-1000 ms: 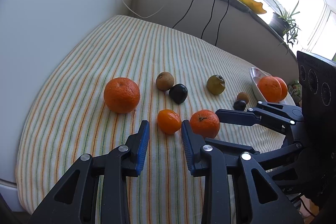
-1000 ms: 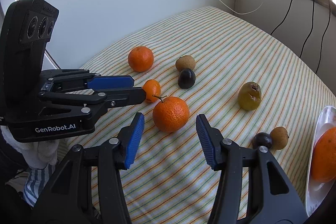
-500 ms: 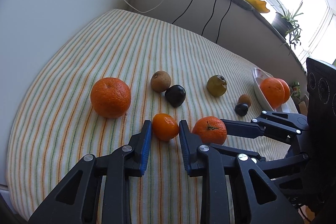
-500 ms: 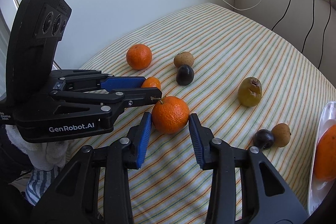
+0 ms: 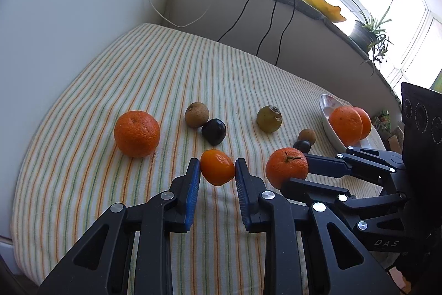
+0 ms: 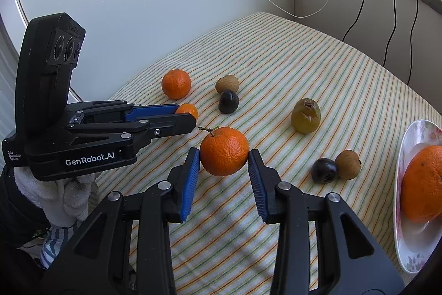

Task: Organize fruits
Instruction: 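Carry the tangerine onto the plate with the right gripper while the left gripper carries a small orange there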

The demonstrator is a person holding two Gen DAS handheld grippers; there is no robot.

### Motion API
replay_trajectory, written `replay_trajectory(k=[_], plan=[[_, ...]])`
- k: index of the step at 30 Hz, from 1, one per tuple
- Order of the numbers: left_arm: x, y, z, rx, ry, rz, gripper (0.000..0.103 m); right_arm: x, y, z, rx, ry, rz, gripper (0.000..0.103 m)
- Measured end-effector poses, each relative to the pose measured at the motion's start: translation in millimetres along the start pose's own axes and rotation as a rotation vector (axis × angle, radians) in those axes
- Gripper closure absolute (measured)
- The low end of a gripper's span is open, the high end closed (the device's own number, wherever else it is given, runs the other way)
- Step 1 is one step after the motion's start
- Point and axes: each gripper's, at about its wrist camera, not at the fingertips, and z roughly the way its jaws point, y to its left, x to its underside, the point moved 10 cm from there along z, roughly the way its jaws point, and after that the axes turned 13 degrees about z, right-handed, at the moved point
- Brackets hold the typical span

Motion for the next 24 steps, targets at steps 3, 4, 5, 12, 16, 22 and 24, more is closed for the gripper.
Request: replay_trajectory(k=[3, 4, 5, 12, 16, 22, 24], plan=[[-4, -10, -1, 0.008, -0.010, 0.012, 0.079, -1, -7, -13, 0.006, -0.020, 0.010, 0.065], [-6, -13, -1, 0.014, -0.012, 0.014, 0.079, -1, -9, -17, 0.010, -0.029, 0.014, 0.065], [-7, -18, -2, 0.020, -0.014, 0.019, 0.079, -2, -12, -22, 0.011, -0.037, 0.020, 0.065], [-19, -56, -1, 0.070, -0.029, 0.066, 0.079, 2, -38, -60, 0.039, -0.093, 0.068, 0.065], [-26, -85, 3, 0.110, -0.035, 0.099, 0.079, 7, -65, -81, 0.066, -0.118, 0.105, 0.065], [-35, -133, 12, 0.171, -0.035, 0.160, 0.079, 20, -110, -113, 0.117, -0.158, 0.184, 0.065], [-37, -148, 17, 0.191, -0.031, 0.179, 0.079, 25, -125, -122, 0.134, -0.167, 0.215, 0.065]])
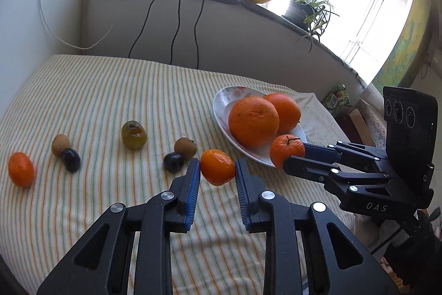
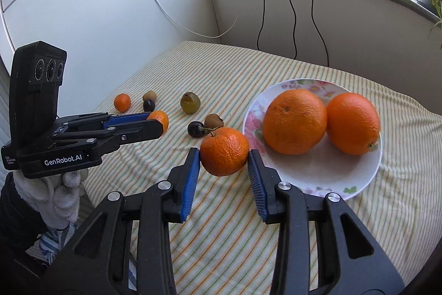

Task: Organize fruits
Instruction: 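Carry the tangerine onto the plate with the right gripper while the left gripper carries a small orange there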

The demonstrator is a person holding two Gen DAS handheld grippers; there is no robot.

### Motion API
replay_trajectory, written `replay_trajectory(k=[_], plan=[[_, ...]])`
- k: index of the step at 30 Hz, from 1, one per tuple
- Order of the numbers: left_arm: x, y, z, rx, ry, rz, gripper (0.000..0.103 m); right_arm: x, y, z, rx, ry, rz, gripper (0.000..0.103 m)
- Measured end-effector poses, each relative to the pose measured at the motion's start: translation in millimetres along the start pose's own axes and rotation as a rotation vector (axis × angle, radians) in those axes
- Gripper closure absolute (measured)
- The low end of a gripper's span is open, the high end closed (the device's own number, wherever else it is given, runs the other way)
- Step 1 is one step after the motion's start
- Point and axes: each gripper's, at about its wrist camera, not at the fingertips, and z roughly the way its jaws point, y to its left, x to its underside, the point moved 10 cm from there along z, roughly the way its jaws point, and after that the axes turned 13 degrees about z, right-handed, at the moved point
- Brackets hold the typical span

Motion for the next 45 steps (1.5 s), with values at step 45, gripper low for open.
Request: replay_trajectory(k=[45], plan=[[-29, -88, 77, 0.055, 0.068, 0.160, 0.078, -6, -97, -5, 0.118, -0.007, 0.130, 0.065]])
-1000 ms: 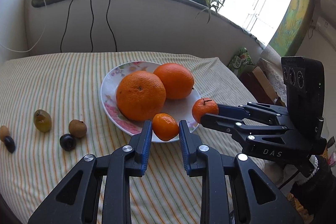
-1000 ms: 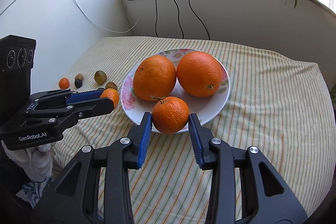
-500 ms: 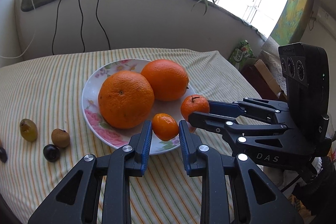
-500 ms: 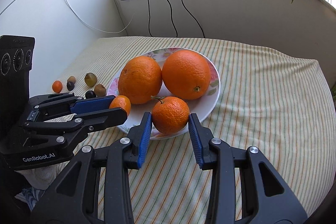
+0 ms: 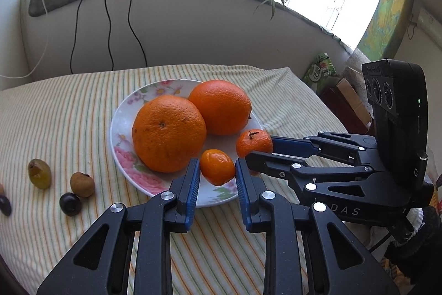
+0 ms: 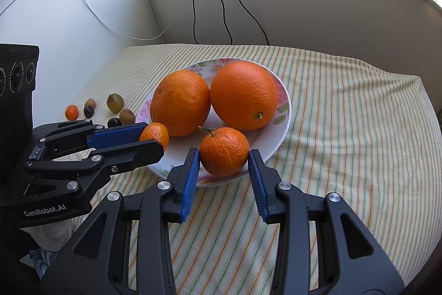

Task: Organize fruits
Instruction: 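Carry the tangerine onto the plate with the right gripper while the left gripper carries a small orange there, then open both grippers and move the left gripper toward a loose small orange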

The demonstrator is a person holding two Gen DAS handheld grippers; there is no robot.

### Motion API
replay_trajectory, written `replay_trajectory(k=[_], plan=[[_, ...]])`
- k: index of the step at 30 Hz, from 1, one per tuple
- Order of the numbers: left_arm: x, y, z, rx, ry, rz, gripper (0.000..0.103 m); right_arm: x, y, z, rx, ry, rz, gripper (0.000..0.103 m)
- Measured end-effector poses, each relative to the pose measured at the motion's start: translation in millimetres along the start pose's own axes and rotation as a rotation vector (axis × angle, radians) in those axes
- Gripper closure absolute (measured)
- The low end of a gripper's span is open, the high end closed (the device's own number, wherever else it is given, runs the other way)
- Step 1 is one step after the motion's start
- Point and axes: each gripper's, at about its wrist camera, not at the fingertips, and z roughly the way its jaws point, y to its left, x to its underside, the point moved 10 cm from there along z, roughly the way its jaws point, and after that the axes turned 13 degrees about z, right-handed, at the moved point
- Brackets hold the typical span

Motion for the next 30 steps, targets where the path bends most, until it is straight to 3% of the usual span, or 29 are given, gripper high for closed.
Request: replay_trajectory(k=[4, 6, 10, 12, 14, 20, 30], plan=[[0, -2, 0, -0.005, 0.002, 0.010, 0.076, -1, -2, 1, 0.003, -0.001, 0.005, 0.065], [0, -2, -1, -0.007, -0.002, 0.007, 0.066, -1, -3, 2, 0.009, 0.000, 0.008, 0.065], [-1, -1, -3, -0.013, -0.003, 0.011, 0.065, -1, -6, 3, 0.017, 0.001, 0.014, 0.064], [-2, 0, -4, -0.016, -0.006, 0.008, 0.062, -2, -7, 0, 0.021, -0.015, 0.019, 0.043], [-2, 1, -6, -0.017, -0.009, 0.006, 0.060, -5, -6, -4, 0.024, -0.033, 0.019, 0.033], [-2, 3, -12, -0.023, -0.016, 0.007, 0.056, -8, -6, -9, 0.041, -0.049, 0.020, 0.026], [-6, 6, -30, -0.047, -0.047, 0.020, 0.049, -11, 5, -20, 0.050, -0.073, 0.015, 0.026]])
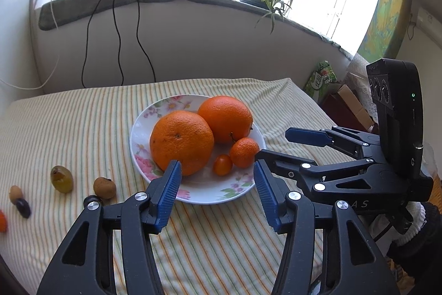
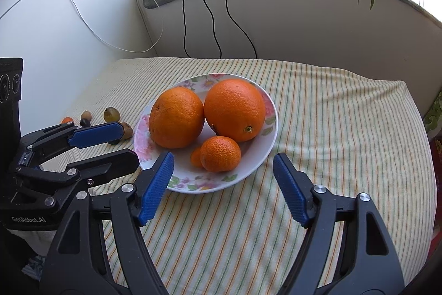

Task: Organize fruits
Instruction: 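Open both grippers and move the left gripper toward a loose small orange, then grasp the small orange with the left gripper while the right gripper grasps a dark plum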

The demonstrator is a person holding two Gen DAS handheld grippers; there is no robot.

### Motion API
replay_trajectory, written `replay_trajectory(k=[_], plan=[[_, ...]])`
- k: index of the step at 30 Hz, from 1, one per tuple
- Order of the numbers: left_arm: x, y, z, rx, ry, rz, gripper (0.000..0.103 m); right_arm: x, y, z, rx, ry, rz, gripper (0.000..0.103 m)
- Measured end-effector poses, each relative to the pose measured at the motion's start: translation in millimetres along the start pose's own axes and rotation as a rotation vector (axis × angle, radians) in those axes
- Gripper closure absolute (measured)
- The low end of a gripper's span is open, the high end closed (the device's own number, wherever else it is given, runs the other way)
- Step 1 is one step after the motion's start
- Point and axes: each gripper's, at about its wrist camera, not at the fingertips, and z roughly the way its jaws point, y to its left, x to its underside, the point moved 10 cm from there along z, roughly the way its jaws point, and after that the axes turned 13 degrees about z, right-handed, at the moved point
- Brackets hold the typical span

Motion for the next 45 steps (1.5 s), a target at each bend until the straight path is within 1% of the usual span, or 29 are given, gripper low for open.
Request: replay_trajectory(k=[6, 13, 16, 19, 23, 31, 37, 38, 42, 45], plan=[[2, 10, -15, -0.018, -0.021, -0.005, 0.049, -6, 16, -9, -0.007, -0.021, -0.020, 0.026], [13, 35, -36, -0.072, -0.031, -0.021, 0.049, -7, 43, -10, -0.026, -0.031, -0.057, 0.026], [23, 53, -47, -0.112, -0.029, -0.028, 0.049, -8, 58, -8, -0.040, -0.035, -0.083, 0.026], [35, 74, -59, -0.149, -0.027, -0.059, 0.049, -9, 75, -4, -0.061, -0.033, -0.103, 0.026], [53, 105, -76, -0.217, -0.018, -0.096, 0.049, -8, 99, 5, -0.095, -0.024, -0.131, 0.026], [93, 165, -112, -0.348, 0.002, -0.178, 0.049, 1, 153, 26, -0.163, 0.011, -0.219, 0.026], [121, 199, -127, -0.427, 0.029, -0.235, 0.049, 11, 195, 43, -0.216, 0.050, -0.288, 0.026], [125, 204, -128, -0.435, 0.032, -0.246, 0.049, 13, 203, 46, -0.228, 0.059, -0.300, 0.026], [140, 219, -127, -0.446, 0.048, -0.281, 0.050, 27, 236, 62, -0.254, 0.106, -0.361, 0.038], [148, 227, -125, -0.447, 0.054, -0.301, 0.050, 39, 258, 76, -0.274, 0.149, -0.388, 0.044]])
